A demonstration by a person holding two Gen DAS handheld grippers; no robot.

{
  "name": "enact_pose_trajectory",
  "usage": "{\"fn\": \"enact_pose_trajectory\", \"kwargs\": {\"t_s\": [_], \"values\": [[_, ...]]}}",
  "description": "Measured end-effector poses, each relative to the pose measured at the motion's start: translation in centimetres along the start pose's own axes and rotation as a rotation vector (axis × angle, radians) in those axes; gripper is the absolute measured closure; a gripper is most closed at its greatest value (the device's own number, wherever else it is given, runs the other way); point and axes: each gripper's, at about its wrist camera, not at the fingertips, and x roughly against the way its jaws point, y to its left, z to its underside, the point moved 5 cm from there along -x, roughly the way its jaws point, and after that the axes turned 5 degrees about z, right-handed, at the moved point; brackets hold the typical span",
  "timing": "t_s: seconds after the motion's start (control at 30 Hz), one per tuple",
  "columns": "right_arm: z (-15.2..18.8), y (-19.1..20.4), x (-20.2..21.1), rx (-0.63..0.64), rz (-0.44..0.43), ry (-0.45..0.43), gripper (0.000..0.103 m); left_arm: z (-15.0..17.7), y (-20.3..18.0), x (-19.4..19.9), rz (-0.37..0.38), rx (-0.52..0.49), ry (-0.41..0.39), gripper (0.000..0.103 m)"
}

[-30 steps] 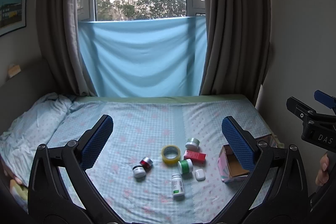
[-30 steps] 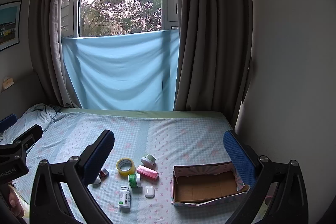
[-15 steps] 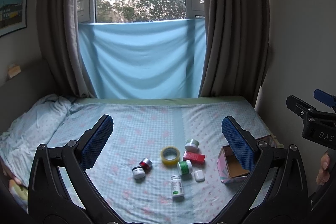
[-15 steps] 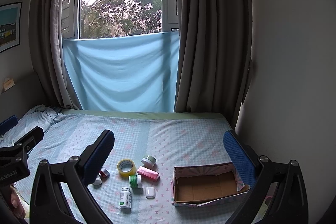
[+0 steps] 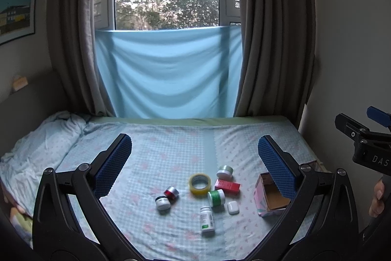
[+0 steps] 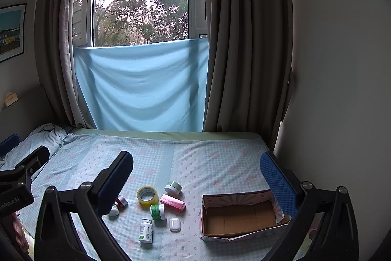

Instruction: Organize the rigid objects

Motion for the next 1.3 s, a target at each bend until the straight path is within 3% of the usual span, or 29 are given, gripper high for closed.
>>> {"fn": "enact_pose_trajectory", "kwargs": {"t_s": [0.23, 0.43, 0.67, 0.77, 1.03, 1.3], "values": [[0.1, -0.1, 0.1, 0.001, -0.002, -0.005, 0.0, 0.1, 0.2, 0.2, -0.016, 0.005, 0.003, 0.0], [0.2, -0.7, -0.6, 0.0, -0.036, 0.005, 0.0, 0.2, 2.0, 0.4, -0.08, 0.04, 0.02, 0.0], [2.4, 0.7, -3.8, 0.037, -0.111, 0.075, 0.0, 3.1, 6.4, -0.9, -0.145, 0.083, 0.141, 0.0], [4.4, 2.3, -5.6, 0.037, -0.113, 0.145, 0.0, 5.1, 8.8, -2.4, -0.134, 0.102, 0.203, 0.0], [9.8, 8.9, -10.9, 0.056, -0.108, 0.348, 0.0, 9.8, 16.2, -10.2, -0.005, 0.148, 0.405, 0.0], [17.0, 15.9, -18.8, 0.049, -0.083, 0.624, 0.0, 16.6, 22.5, -23.3, 0.122, 0.222, 0.637, 0.0]]}}
